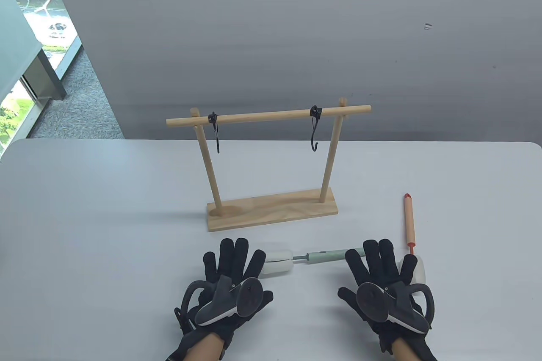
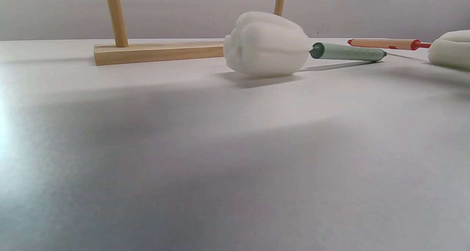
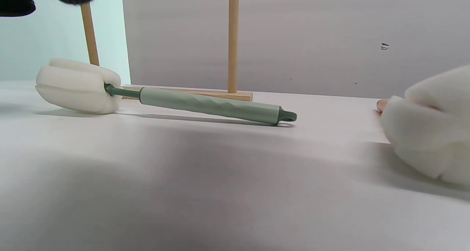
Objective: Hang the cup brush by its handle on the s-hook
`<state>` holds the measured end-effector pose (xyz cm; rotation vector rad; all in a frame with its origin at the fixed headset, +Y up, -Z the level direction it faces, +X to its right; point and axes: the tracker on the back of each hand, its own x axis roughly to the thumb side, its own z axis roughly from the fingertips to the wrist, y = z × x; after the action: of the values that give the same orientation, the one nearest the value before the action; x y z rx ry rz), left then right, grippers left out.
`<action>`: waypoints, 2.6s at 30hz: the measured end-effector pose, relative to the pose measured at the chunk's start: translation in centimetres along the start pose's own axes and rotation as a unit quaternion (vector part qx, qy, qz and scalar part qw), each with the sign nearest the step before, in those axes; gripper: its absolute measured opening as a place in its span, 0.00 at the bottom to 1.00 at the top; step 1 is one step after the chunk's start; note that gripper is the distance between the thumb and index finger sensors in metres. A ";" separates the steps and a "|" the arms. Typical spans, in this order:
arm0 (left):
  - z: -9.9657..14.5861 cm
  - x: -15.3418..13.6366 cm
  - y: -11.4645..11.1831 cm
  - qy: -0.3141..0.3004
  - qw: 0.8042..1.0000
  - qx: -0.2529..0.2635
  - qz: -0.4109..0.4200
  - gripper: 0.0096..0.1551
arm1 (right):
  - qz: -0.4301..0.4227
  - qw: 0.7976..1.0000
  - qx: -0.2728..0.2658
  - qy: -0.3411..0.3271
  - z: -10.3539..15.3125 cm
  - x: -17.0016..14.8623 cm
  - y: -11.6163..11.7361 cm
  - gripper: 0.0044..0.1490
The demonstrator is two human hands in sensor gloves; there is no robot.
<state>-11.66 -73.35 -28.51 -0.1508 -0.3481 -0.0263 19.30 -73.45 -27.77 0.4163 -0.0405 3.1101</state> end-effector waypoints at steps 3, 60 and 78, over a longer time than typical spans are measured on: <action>-0.2 0.3 0.1 -0.010 1.000 0.006 0.013 0.50 | -0.006 1.000 -0.001 0.004 0.0 -0.2 -0.1 0.52; -9.4 8.9 2.0 0.033 0.996 0.013 -0.077 0.29 | -0.126 0.979 -0.069 0.147 1.5 -5.6 -0.5 0.47; -0.9 -2.5 9.3 0.200 0.956 0.214 -0.005 0.30 | -0.139 0.980 -0.080 0.119 1.2 -5.2 -0.8 0.47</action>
<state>-13.18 -64.27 -31.57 0.2848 0.0560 0.0090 24.67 -72.71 -28.00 0.0407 -0.2112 2.8297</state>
